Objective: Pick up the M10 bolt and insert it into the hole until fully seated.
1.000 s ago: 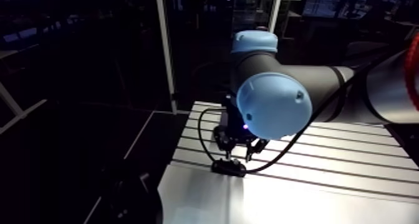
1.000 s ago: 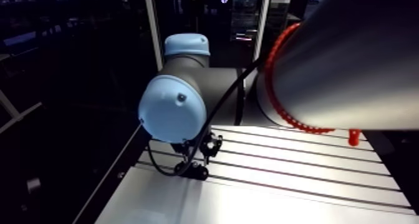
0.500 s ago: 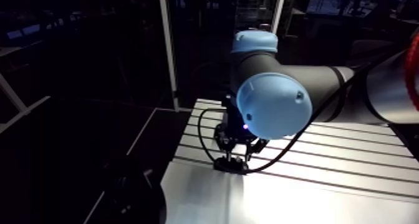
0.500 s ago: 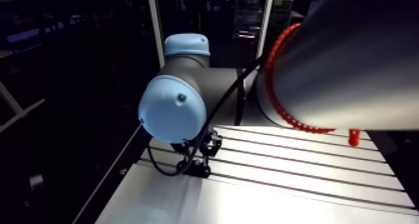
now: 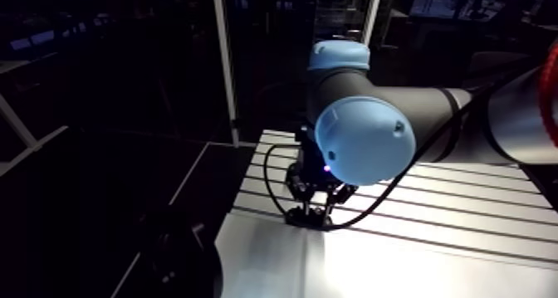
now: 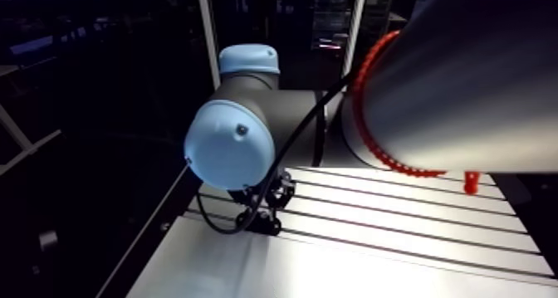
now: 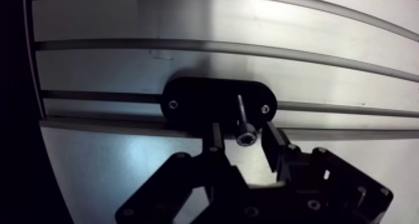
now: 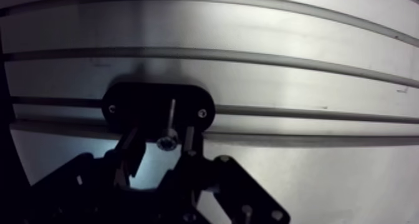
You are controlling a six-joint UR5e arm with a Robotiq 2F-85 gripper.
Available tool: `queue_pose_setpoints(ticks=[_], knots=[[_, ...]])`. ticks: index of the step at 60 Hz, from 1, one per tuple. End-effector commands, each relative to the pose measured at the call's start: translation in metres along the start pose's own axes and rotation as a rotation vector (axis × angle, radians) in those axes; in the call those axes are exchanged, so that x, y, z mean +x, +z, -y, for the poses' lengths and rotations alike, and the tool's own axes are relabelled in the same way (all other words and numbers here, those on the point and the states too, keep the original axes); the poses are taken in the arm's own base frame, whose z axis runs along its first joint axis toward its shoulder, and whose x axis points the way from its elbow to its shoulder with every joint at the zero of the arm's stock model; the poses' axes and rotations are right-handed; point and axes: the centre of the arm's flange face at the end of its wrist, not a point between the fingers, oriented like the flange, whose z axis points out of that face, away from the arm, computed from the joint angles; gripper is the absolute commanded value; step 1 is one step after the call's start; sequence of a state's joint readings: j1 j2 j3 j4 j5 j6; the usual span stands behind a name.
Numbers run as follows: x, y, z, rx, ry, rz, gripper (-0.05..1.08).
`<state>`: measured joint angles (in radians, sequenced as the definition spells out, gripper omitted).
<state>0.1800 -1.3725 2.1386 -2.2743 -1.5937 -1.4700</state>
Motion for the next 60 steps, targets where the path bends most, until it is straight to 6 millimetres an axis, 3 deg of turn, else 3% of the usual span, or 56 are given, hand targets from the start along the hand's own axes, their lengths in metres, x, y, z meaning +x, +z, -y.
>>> queue_pose_setpoints(ticks=[1,60], knots=[[-0.0002,-0.0002,-0.0003,-0.001,0.000,-0.001,0.57],[0.0008,0.0035,-0.0005,-0.005,-0.003,0.008,0.67]])
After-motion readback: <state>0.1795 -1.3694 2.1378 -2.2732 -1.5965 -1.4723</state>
